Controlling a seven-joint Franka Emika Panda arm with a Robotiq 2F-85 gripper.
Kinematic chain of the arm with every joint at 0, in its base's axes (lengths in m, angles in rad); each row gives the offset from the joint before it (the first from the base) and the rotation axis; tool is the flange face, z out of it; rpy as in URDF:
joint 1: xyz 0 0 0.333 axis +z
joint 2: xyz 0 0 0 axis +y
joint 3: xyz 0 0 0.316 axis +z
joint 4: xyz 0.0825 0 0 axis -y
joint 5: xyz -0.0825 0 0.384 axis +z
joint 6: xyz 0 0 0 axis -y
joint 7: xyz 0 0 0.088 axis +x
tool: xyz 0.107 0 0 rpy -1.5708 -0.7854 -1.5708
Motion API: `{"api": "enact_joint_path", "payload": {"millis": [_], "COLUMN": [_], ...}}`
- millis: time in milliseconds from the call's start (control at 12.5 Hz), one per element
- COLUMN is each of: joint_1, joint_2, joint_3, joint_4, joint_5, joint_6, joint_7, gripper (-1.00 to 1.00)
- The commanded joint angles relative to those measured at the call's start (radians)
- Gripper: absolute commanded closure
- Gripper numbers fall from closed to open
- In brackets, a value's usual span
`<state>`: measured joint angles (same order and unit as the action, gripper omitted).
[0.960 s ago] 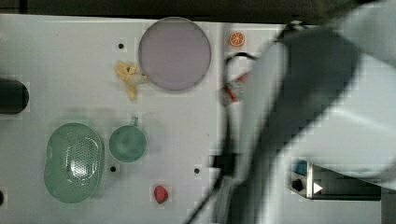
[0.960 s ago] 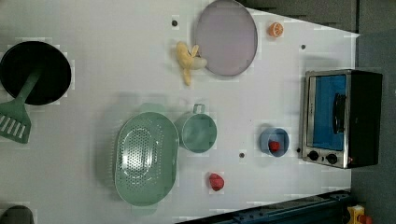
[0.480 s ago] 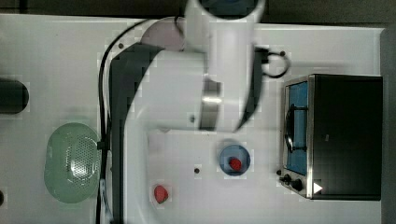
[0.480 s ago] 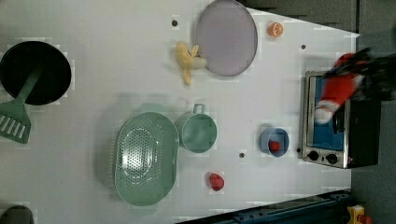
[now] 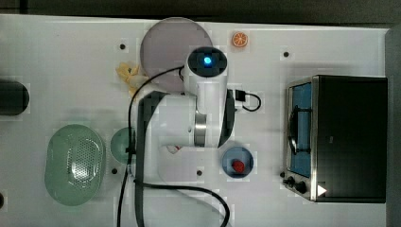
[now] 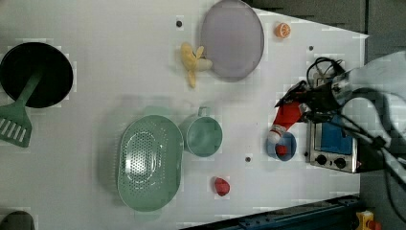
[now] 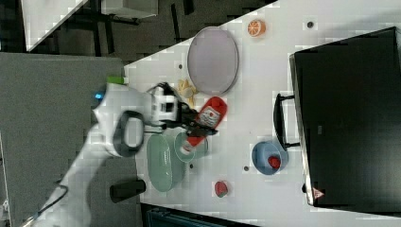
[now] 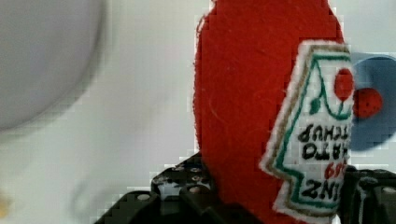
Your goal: Pick Ketchup from oven and place it on table.
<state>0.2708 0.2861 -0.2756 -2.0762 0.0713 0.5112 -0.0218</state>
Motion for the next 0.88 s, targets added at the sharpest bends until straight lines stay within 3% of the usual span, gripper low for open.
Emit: {"api": "enact_joint_path", "payload": {"millis": [80, 320, 560, 880], "joint_1": [-0.018, -0.018, -0.018, -0.019], "joint_2": [-0.015, 0.056, 0.096, -0.007], "joint_3": [-0.015, -0.003, -0.003, -0.016], "joint_4": [-0.089, -0.133, -0.132, -0.092], "joint_5": [-0.008, -0.007, -0.001, -0.001], "joint_6": [0.184, 0.288, 0.324, 0.264], "joint_7": [0.031, 0.035, 0.035, 0.036], "gripper": [-0.27, -0.35, -1.0, -1.0]}}
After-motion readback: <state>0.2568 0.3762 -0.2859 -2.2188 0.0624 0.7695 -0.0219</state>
